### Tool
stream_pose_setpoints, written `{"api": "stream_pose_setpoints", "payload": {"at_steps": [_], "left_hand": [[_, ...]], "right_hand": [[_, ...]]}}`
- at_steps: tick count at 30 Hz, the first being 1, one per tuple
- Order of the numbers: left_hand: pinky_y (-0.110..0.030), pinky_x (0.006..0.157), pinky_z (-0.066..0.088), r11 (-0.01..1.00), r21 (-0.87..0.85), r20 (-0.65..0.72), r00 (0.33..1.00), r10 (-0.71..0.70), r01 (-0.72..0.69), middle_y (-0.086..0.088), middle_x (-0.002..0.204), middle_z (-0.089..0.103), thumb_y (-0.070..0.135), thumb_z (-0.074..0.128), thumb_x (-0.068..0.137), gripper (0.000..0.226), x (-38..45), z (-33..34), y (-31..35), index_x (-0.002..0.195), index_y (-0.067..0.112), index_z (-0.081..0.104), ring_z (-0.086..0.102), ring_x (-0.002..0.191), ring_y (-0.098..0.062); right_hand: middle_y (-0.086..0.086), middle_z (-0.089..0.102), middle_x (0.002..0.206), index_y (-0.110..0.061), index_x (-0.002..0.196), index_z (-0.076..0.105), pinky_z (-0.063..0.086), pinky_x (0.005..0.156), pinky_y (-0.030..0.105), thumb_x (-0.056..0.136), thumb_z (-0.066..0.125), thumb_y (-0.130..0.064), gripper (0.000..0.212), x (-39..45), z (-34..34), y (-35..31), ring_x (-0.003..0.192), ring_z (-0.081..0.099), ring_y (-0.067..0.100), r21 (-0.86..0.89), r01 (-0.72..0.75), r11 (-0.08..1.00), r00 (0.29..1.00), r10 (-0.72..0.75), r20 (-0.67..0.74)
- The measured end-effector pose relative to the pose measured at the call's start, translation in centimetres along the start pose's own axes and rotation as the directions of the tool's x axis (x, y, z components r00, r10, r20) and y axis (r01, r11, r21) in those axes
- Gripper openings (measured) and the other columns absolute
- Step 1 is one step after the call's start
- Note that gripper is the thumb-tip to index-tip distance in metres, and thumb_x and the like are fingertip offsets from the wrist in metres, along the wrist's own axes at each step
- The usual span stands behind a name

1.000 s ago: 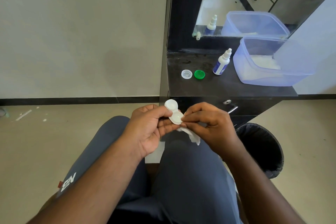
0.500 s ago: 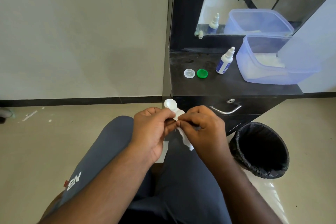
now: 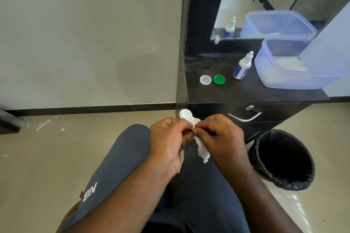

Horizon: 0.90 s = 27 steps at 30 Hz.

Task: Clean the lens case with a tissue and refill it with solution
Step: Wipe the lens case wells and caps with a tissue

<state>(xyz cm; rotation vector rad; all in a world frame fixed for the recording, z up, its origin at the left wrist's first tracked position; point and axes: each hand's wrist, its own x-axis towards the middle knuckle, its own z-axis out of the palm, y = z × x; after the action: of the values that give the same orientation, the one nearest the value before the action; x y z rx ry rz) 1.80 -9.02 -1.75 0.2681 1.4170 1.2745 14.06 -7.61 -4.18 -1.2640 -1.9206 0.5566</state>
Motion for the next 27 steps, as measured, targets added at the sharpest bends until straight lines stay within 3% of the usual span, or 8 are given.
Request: {"api": "stream_pose_setpoints", "payload": {"at_steps": [5,9,12,17,22,27], "left_hand": [[-0.031,0.067,0.061,0.998,-0.057,0.065,0.998,0.027,-0.024,-0.017,0.080,0.075,-0.008,0.065,0.080,0.013,0.5,-0.6,1.1,0.071,-0.001,0.057,0.074,0.077,-0.027],[-0.033,0.068,0.060,0.995,0.092,0.186,0.982,0.018,-0.035,-0.016,0.084,0.075,-0.002,0.067,0.081,0.004,0.8,-1.2,1.7,0.079,-0.003,0.064,0.074,0.077,-0.026],[-0.033,0.066,0.060,0.984,0.174,0.246,0.969,-0.006,-0.038,-0.015,0.085,0.075,0.004,0.069,0.081,0.007,0.8,-1.4,2.0,0.085,-0.002,0.068,0.074,0.075,-0.026],[-0.032,0.063,0.061,0.973,0.213,0.248,0.968,0.029,-0.084,-0.013,0.083,0.076,0.006,0.071,0.081,0.007,0.6,-1.4,2.1,0.087,0.001,0.071,0.074,0.076,-0.027],[-0.030,0.061,0.060,0.976,0.164,0.201,0.974,0.108,-0.142,-0.013,0.081,0.076,0.003,0.070,0.081,0.004,0.5,-1.6,2.1,0.084,0.000,0.070,0.074,0.074,-0.027],[-0.032,0.063,0.061,0.977,0.112,0.145,0.976,0.165,-0.181,-0.014,0.082,0.075,0.001,0.068,0.082,0.006,0.9,-1.6,2.0,0.087,-0.002,0.070,0.074,0.075,-0.029]], "right_hand": [[-0.007,0.067,0.082,-0.020,0.079,0.075,0.051,0.069,0.017,0.075,0.077,-0.006,0.015,0.8,-2.1,1.5,0.077,0.062,0.005,0.083,-0.162,0.983,0.985,0.166,-0.044],[-0.009,0.069,0.088,-0.018,0.085,0.074,0.050,0.071,0.011,0.076,0.075,-0.003,0.018,1.8,-3.4,0.9,0.083,0.064,0.002,0.224,-0.185,0.957,0.982,0.191,-0.002],[-0.006,0.071,0.087,-0.014,0.088,0.073,0.052,0.071,0.015,0.076,0.073,0.001,0.020,1.8,-3.3,0.1,0.080,0.067,0.005,0.334,-0.212,0.918,0.977,0.206,0.052],[0.000,0.073,0.083,-0.015,0.085,0.070,0.057,0.072,0.029,0.077,0.073,0.002,0.019,1.1,-1.9,-0.1,0.081,0.069,0.016,0.432,-0.228,0.873,0.972,0.233,0.041],[0.005,0.074,0.081,-0.013,0.080,0.068,0.057,0.071,0.027,0.075,0.072,0.006,0.021,0.8,-1.2,-0.7,0.077,0.071,0.019,0.628,-0.363,0.688,0.908,0.412,0.074],[0.007,0.074,0.081,-0.015,0.077,0.068,0.058,0.075,0.037,0.075,0.074,0.003,0.020,1.0,-0.5,-1.0,0.080,0.071,0.023,0.623,-0.430,0.653,0.873,0.477,0.102]]}}
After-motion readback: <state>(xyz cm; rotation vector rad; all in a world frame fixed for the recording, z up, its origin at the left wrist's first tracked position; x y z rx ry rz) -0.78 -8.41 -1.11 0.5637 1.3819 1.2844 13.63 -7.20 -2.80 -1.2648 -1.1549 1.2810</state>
